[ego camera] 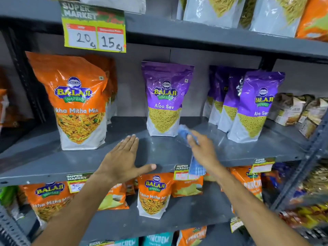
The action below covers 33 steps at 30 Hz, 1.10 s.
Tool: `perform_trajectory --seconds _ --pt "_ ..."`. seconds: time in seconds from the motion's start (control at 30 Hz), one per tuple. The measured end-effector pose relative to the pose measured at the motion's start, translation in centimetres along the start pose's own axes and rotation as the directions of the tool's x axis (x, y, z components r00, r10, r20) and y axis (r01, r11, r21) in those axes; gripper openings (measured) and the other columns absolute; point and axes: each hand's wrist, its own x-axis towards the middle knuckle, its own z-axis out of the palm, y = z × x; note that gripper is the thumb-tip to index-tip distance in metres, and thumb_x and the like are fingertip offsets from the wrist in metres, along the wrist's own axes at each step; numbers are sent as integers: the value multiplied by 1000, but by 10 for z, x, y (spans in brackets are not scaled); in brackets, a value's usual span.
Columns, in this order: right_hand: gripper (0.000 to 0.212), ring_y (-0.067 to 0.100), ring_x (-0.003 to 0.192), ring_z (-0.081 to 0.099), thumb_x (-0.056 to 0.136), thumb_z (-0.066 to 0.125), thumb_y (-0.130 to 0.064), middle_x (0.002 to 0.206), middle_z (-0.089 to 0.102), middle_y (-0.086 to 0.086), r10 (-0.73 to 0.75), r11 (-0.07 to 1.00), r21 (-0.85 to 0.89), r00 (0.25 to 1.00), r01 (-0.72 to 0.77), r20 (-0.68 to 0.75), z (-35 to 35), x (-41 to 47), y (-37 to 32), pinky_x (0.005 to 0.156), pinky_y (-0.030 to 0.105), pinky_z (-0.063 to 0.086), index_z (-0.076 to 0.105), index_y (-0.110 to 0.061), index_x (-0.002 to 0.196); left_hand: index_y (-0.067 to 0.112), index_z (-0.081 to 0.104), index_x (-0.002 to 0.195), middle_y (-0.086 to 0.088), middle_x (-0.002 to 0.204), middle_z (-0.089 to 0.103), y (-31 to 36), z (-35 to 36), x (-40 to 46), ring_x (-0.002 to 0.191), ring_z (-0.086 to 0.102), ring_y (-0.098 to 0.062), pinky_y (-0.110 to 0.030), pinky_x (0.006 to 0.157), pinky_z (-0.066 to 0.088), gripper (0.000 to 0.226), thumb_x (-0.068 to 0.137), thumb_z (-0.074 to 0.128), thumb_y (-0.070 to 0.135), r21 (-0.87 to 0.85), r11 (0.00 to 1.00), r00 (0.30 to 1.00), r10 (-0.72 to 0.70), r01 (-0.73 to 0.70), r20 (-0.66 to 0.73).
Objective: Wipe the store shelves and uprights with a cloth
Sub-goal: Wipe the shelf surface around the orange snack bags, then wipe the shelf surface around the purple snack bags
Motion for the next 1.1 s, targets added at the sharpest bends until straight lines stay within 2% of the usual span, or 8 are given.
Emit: perform_trajectory --seconds 0.07,0.17,0.23,0.37,0.47,0.6,0.9,1.1 --pt "44 29 103 69 99 45 -43 105 76 7 33 997 70 990 -24 -137 -21 33 14 83 32 50 69 -18 125 7 1 165 -8 175 -3 22 1 15 161 -4 -17 -28 125 -6 138 68 16 104 -19 1000 1000 -7 7 -8" --pt "37 38 95 69 101 47 -39 89 68 9 130 991 0 986 -130 -107 -40 95 42 81 44 52 68 -18 124 7 -4 165 -8 175 -6 44 11 32 161 -6 -16 -28 127 -6 138 72 24 105 -39 998 998 -39 41 58" --pt "39 41 101 67 100 47 -41 93 69 16 172 978 -116 985 -174 -23 -36 132 63 85 43 49 68 -17 121 9 -5 165 -5 175 -8 49 18 36 161 -7 -14 -30 128 -5 139 70 23 106 -47 996 993 -69 73 94" --pt "34 42 112 63 106 43 -34 98 60 12 161 937 -343 958 -73 237 -11 182 106 91 41 46 61 -20 132 12 -5 165 -1 175 -9 50 21 38 160 -8 -11 -32 131 -2 140 66 18 109 8 997 990 -82 82 115" --pt "31 31 84 70 107 37 -37 96 67 17 109 947 -317 887 44 448 8 216 117 71 34 50 61 -24 123 14 -4 166 1 174 -10 50 20 40 160 -9 -9 -31 131 -2 144 62 19 111 15 996 988 -88 87 126" --pt "33 38 120 61 104 39 -39 135 62 17 51 913 -378 875 154 481 43 260 136 101 45 47 59 -28 128 18 -6 166 5 174 -13 51 19 41 159 -12 -6 -29 130 -4 144 60 19 111 16 994 982 -106 105 156" --pt "47 35 132 53 97 28 -41 153 47 4 62 877 -452 893 165 446 32 225 125 110 49 41 44 -38 141 21 -4 167 8 174 -9 54 17 39 159 -7 -5 -31 131 -2 140 63 27 110 -11 990 976 -134 138 170" --pt "41 32 135 50 103 38 -24 155 46 10 32 859 -473 900 198 434 2 161 99 106 37 40 53 -23 140 20 -5 166 7 174 -8 57 14 37 160 -4 -8 -28 128 -4 138 66 29 108 -24 989 974 -137 144 178"
